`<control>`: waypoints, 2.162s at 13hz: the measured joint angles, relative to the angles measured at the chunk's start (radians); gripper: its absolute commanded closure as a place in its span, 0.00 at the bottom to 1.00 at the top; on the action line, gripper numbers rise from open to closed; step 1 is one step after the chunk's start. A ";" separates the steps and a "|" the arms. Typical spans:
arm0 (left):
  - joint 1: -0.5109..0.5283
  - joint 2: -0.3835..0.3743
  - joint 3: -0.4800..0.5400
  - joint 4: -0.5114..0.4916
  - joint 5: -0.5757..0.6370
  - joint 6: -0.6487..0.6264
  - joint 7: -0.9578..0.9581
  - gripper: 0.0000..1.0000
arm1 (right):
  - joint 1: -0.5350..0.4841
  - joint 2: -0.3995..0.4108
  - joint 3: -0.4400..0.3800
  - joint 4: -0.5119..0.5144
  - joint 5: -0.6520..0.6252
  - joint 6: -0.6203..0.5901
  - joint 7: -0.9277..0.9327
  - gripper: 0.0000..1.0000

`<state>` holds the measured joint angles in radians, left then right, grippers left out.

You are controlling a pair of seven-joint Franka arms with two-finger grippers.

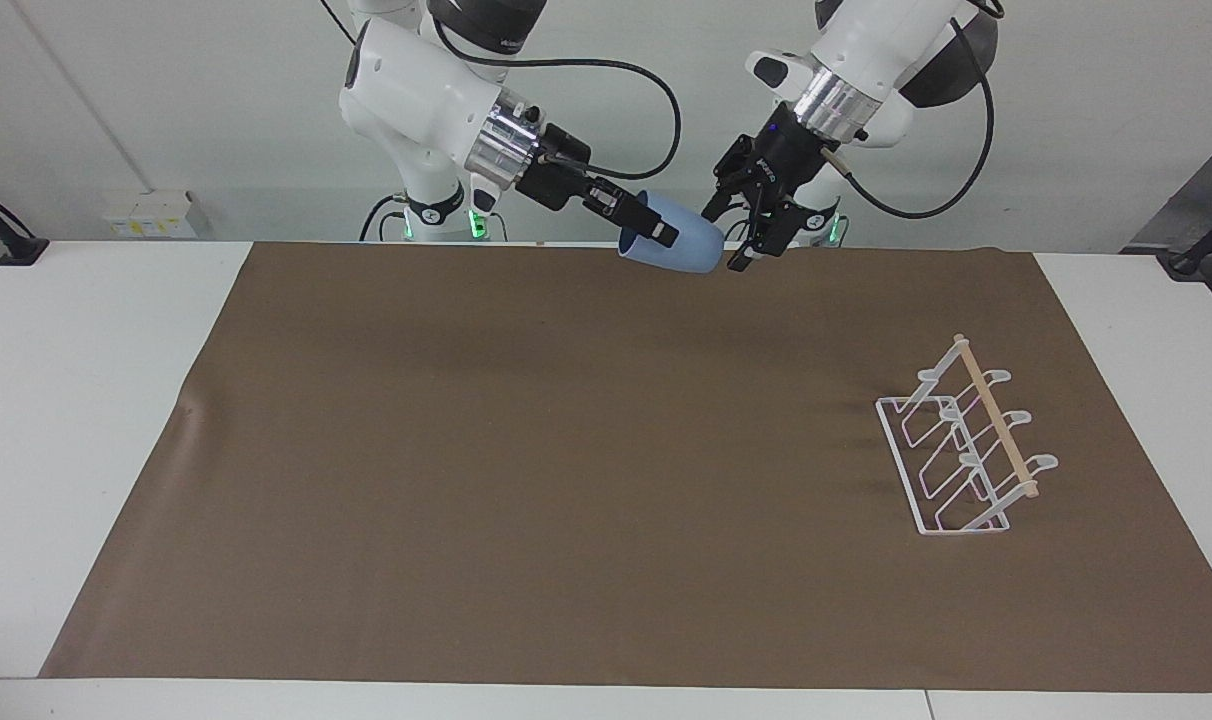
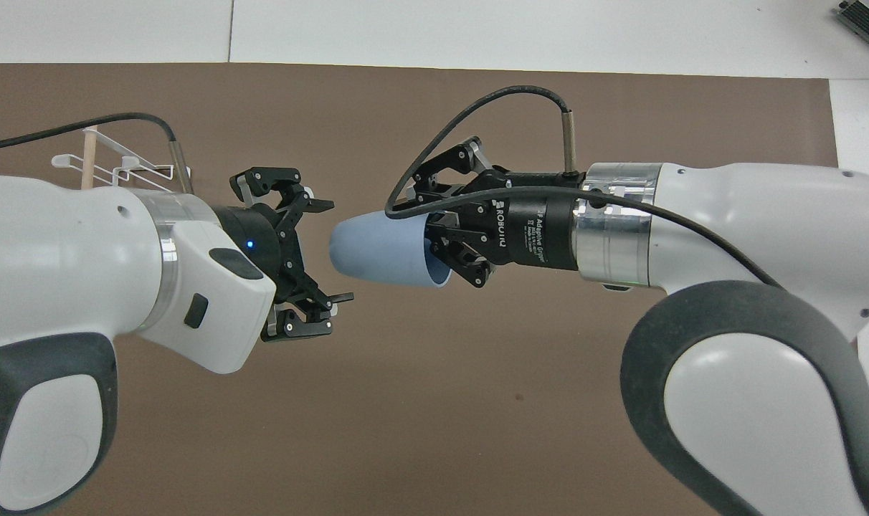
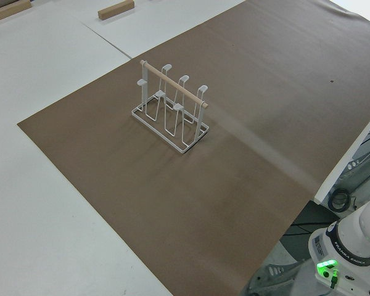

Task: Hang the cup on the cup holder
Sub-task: 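Close the left gripper on the cup's closed end, then pull the cup away with the left gripper while the right gripper opens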

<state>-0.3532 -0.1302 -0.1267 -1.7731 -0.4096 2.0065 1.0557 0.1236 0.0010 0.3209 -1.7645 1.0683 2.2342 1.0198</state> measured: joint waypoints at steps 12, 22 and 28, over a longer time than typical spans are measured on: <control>-0.045 0.000 -0.005 -0.008 -0.001 0.049 -0.067 1.00 | 0.016 0.003 0.000 -0.003 0.000 0.014 0.004 1.00; -0.019 0.001 0.007 -0.023 0.012 0.048 -0.069 1.00 | 0.016 0.005 0.000 -0.003 0.000 0.020 0.004 0.58; 0.011 0.001 0.012 -0.033 0.190 0.013 -0.069 1.00 | 0.013 0.005 -0.003 0.001 -0.003 0.020 -0.051 0.70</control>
<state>-0.3424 -0.1297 -0.1152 -1.8056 -0.2197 2.0197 0.9872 0.1369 0.0063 0.3179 -1.7633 1.0651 2.2546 0.9692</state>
